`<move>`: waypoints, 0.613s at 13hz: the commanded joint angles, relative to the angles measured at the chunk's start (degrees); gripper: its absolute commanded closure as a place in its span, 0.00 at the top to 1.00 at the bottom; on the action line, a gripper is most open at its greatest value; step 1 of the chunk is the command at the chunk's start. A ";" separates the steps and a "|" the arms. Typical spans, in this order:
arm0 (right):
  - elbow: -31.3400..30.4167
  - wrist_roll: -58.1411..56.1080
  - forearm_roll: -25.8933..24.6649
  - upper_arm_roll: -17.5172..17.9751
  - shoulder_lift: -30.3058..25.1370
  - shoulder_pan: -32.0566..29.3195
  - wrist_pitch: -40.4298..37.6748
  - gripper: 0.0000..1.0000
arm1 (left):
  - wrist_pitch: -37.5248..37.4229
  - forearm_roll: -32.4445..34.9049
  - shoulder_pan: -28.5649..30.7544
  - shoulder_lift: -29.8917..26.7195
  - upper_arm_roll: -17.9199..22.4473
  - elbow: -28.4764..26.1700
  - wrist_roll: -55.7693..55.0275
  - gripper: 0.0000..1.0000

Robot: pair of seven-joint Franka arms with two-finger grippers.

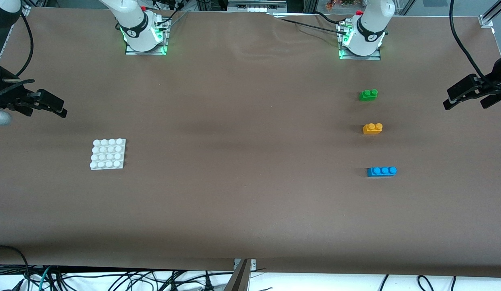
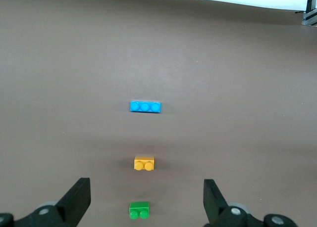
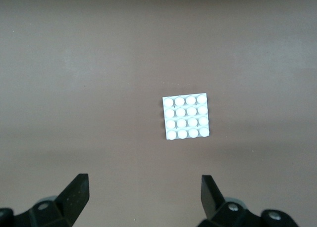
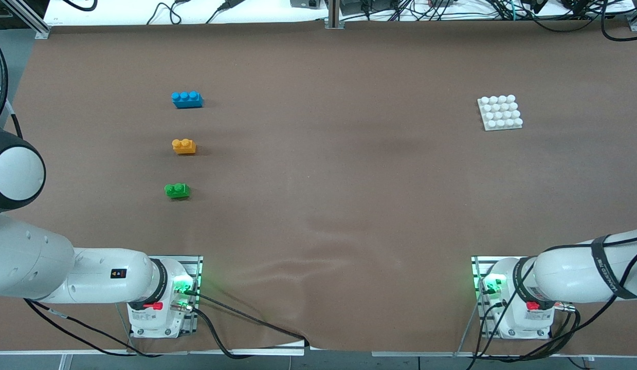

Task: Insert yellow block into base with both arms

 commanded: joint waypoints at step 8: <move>0.80 -0.08 -0.63 0.33 0.14 -0.42 -0.38 1.00 | -1.13 0.13 0.13 0.38 0.68 0.16 -3.31 1.00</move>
